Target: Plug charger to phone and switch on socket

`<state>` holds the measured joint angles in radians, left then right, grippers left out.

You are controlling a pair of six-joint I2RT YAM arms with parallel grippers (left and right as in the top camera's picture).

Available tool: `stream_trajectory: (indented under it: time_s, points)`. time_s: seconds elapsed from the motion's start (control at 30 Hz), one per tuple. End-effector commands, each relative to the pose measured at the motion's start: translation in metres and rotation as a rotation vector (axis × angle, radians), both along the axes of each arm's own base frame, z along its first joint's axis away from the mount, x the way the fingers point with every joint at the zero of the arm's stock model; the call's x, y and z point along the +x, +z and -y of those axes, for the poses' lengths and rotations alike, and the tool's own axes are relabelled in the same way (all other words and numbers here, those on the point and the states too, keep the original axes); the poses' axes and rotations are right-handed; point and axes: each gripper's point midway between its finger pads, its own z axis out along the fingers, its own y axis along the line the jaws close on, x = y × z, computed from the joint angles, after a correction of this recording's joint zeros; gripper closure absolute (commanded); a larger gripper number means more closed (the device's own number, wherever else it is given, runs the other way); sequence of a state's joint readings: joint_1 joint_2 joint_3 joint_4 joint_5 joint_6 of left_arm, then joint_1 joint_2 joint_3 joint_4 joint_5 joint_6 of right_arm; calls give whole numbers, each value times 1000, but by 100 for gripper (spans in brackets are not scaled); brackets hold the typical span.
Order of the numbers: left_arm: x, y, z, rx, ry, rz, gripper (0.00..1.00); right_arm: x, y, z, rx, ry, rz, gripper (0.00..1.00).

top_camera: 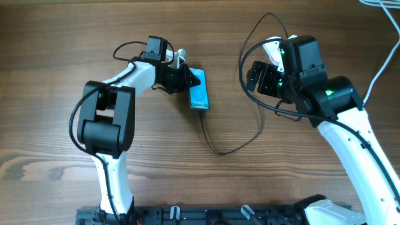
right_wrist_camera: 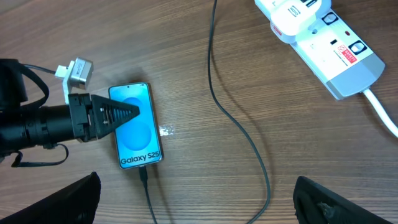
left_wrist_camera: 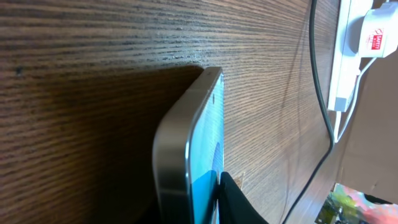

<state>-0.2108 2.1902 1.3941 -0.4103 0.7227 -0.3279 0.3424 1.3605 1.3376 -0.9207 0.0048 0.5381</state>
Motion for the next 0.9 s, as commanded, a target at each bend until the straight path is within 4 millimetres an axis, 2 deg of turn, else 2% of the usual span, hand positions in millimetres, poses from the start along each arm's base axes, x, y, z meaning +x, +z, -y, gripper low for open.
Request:
stream_trajectory:
  time_s: [0.0, 0.03, 0.1, 0.17, 0.33, 0.47, 0.57, 0.63, 0.7, 0.8, 0.83, 0.87]
  points:
    - [1, -18, -11, 96, 26, -7, 80, 2, 0, 3, -29, 3, 5, 0]
    - [1, -19, -13, 108, 31, -7, 79, 2, -1, 4, -34, 1, 3, 0]
    - [1, -23, -18, 148, 43, -10, 70, 1, -1, 5, -37, 2, 0, 0]
    - [0, -28, -24, 187, 55, -20, 69, 2, -1, 6, -43, -4, 2, 0]
    - [-5, -36, -42, 253, 82, -57, 48, 5, -1, 25, -130, -66, 19, 0]
    - [-6, -36, -59, 258, 114, -92, 41, 1, -6, 31, -163, -79, -4, 0]
    - [-4, -22, -78, 257, 157, -103, 40, -3, -8, 35, -185, -87, -19, 0]
    - [0, 5, -92, 247, 191, -71, 40, -2, -9, 40, -207, -101, -17, 0]
    - [6, 54, -105, 236, 211, 30, 40, 4, -8, 49, -251, -135, 0, 0]
    - [5, 127, -112, 221, 226, 194, 37, 10, -15, 56, -245, -159, -18, 0]
    - [3, 145, -112, 217, 232, 235, 34, 11, -18, 58, -235, -160, -33, 0]
    - [-2, 182, -113, 204, 244, 323, 24, 14, -21, 60, -196, -139, -63, 0]
